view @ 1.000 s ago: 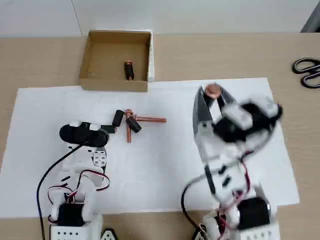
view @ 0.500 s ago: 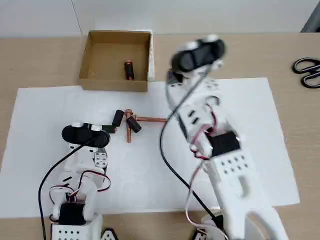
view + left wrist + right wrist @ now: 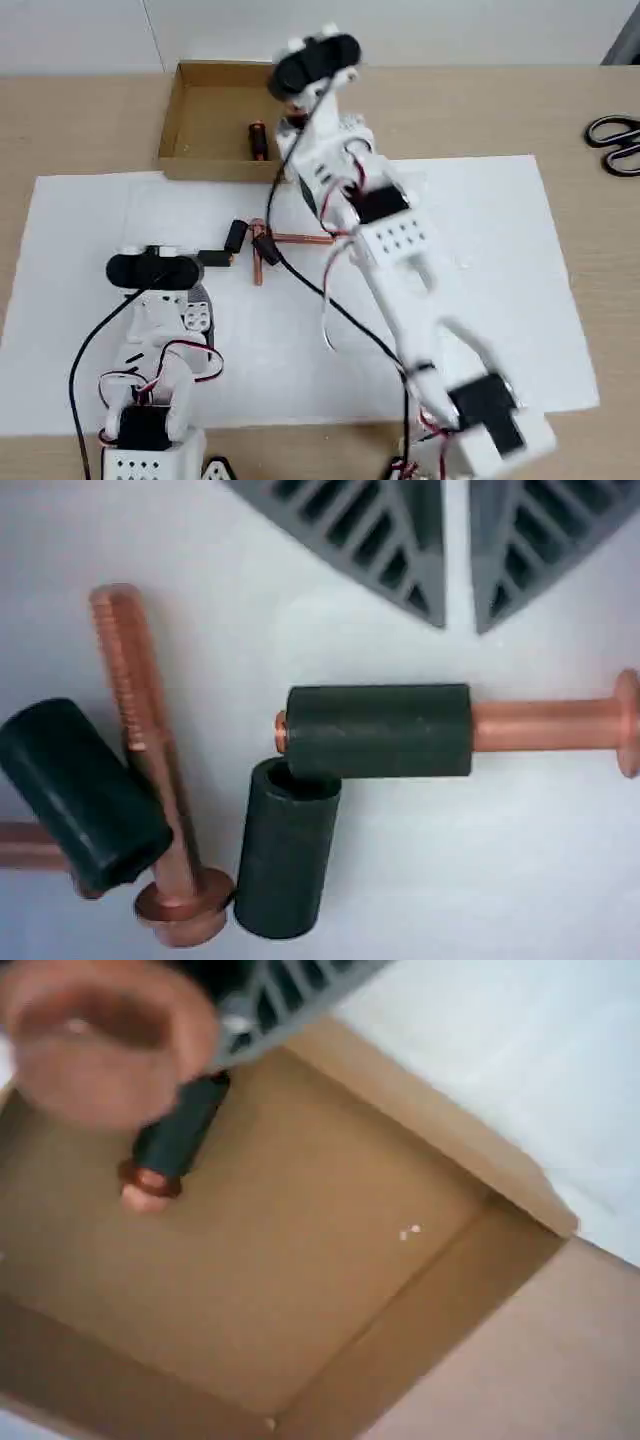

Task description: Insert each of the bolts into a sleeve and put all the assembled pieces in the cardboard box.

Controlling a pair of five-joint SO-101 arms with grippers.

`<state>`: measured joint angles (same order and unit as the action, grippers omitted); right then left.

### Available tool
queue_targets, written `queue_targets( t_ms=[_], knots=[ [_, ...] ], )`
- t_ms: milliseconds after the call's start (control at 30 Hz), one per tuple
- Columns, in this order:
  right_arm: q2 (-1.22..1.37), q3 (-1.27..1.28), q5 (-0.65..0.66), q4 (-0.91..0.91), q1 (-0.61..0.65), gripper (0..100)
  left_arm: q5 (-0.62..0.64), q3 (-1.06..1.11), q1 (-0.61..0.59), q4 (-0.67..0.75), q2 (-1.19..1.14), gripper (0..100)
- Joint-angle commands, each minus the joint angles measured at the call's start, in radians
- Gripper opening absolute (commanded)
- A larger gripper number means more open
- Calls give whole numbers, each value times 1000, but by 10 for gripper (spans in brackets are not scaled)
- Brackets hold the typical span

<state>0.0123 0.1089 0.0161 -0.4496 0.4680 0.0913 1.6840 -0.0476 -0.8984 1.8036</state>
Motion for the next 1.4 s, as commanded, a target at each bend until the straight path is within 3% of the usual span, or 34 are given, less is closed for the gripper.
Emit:
queue_targets(
  t_ms=[0, 367, 900, 1367],
  knots=[
    [137, -227, 31, 24, 15, 3, 17, -4, -8, 8, 9, 6],
    [562, -695, 29, 33, 77, 3, 17, -4, -8, 6, 9, 6],
    [1129, -1422, 31, 27, -10, 4, 15, -4, -6, 5, 9, 6],
    [1242, -1507, 31, 22, -21, 8, 15, -4, -6, 8, 9, 6]
  ],
)
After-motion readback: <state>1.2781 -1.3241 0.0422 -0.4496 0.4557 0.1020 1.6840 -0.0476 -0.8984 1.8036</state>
